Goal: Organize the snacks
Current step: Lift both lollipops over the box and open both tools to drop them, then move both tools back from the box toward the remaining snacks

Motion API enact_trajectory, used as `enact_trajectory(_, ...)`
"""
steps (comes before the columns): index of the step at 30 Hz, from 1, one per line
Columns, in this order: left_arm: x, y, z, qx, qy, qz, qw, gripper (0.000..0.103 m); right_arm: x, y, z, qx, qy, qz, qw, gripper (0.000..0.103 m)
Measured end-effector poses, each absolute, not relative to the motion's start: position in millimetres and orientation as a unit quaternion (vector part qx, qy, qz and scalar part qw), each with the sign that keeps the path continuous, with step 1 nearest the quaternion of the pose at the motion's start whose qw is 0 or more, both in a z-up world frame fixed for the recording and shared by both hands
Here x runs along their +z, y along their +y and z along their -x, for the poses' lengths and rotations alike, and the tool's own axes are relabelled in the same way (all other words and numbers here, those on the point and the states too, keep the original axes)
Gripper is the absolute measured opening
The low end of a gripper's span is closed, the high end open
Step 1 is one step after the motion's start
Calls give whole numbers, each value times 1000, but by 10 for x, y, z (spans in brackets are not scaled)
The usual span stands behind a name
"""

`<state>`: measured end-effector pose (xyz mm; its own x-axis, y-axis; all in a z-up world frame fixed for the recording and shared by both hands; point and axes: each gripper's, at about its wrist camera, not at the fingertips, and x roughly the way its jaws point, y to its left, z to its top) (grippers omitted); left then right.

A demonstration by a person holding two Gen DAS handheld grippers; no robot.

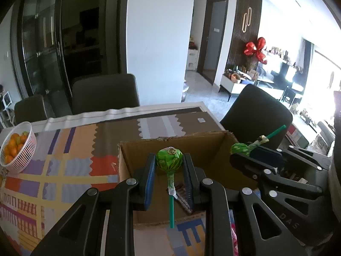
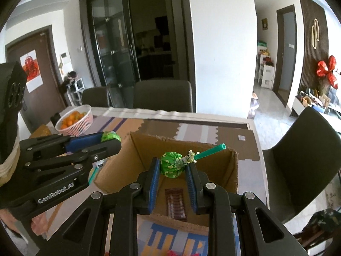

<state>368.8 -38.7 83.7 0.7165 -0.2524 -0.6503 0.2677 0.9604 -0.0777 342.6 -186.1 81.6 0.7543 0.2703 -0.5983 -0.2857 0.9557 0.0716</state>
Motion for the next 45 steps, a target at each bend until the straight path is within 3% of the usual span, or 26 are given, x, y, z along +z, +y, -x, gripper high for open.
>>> enact_trajectory(3,764,-398,-3766,-132,359,-17,924,28,798,-1833,-3521,144,326,14,934,25)
enact_trajectory(4,757,-396,-3760,-120,360,-22,925,36,783,-1835,-3548,142,328,15,934,26)
enact_trajectory(7,765,-352,-3655,-100,349,-25,931,48,738,-1872,-3586,121,338,11,933,49)
enact_trajectory(29,697,-158,-2430,-108,323,-38,939,54,720,-1759,-2385,128,278,45,951,49)
enact_trajectory(45,197,-169,-1974,-123,357,-40,925,54,244,-1807,-2001,143,328,40,933,49)
